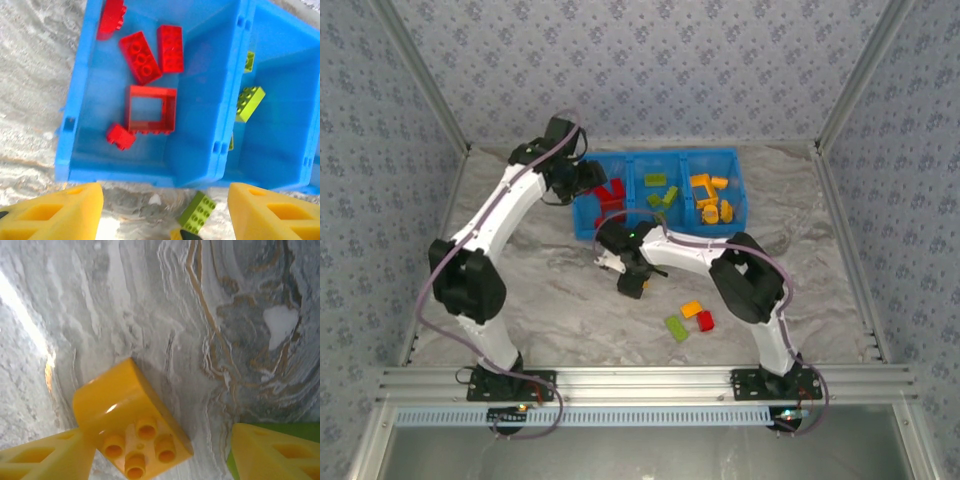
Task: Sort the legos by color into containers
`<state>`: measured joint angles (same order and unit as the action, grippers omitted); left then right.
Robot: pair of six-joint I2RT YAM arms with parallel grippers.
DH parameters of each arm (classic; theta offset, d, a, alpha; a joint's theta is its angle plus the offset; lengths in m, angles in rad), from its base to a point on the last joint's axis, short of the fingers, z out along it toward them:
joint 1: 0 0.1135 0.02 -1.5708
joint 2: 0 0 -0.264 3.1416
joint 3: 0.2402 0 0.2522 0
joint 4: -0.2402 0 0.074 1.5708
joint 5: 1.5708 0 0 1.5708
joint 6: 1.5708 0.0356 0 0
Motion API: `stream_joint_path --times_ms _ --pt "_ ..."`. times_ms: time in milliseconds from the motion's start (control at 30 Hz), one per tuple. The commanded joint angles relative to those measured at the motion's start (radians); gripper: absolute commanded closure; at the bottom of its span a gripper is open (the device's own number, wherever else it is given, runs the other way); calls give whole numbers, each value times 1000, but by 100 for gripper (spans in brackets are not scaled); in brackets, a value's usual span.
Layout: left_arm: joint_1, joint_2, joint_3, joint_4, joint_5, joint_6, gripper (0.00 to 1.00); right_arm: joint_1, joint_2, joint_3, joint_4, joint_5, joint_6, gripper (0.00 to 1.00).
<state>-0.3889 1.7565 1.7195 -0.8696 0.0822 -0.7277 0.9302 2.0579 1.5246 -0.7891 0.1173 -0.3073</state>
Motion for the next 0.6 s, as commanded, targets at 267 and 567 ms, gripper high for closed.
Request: stream_joint_path --times_ms 267,567 --pt "-20 -330 -301 -22 -18 8 33 -15 72 79 -122 -85 94 60" --pt "-117 -557 -624 91 18 29 32 -69 -165 12 -92 -97 228 70"
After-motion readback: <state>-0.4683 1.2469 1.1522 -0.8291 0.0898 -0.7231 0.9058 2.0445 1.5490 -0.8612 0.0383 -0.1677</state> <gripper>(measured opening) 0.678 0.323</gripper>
